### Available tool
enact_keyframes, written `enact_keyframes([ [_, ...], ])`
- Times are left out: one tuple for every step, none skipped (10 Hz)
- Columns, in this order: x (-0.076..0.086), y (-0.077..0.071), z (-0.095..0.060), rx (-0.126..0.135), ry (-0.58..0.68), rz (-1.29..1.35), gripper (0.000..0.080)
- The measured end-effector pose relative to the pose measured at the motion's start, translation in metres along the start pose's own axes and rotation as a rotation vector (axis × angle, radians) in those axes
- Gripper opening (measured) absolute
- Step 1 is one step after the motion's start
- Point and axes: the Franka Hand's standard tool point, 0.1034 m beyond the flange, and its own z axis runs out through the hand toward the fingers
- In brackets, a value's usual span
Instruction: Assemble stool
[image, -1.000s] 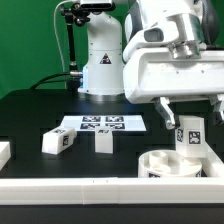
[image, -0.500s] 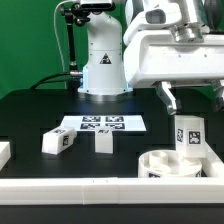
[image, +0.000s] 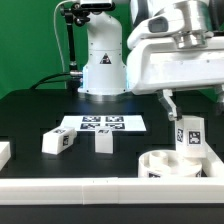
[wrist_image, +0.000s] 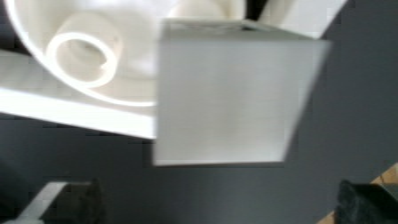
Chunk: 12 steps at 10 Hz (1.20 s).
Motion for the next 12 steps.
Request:
enact_keyframes([
  [0.000,-0.002,0.000,0.016,-0.075,-0.001,0.0649],
  [0.001,-0.005,0.000,0.034,-0.155,0.001,0.0649],
  [0.001,-0.007,-0.001,0.045,-0.199,-0.001,0.0649],
  [-0.005,-0.011,-0.002,0.063,-0.294,0.002,0.0649],
  [-0.005,-0.012,-0.003,0.076,-0.357,0.010,0.0649],
  [-0.001,-0.012,-0.003,0.053,-0.323,0.075,0.0649],
  [-0.009,-0.015,-0.003,0.043,-0.311,0.118,0.0649],
  [-0.011,-0.013,-0.004,0.039,-0.298,0.119,0.0649],
  [-0.010,-0.012,-0.004,0.038,-0.286,0.117,0.0649],
  [-0.010,-0.013,-0.004,0.039,-0.285,0.117,0.0649],
  [-0.010,-0.013,-0.004,0.039,-0.285,0.117,0.0649],
  [-0.010,-0.013,-0.004,0.039,-0.285,0.117,0.0649],
])
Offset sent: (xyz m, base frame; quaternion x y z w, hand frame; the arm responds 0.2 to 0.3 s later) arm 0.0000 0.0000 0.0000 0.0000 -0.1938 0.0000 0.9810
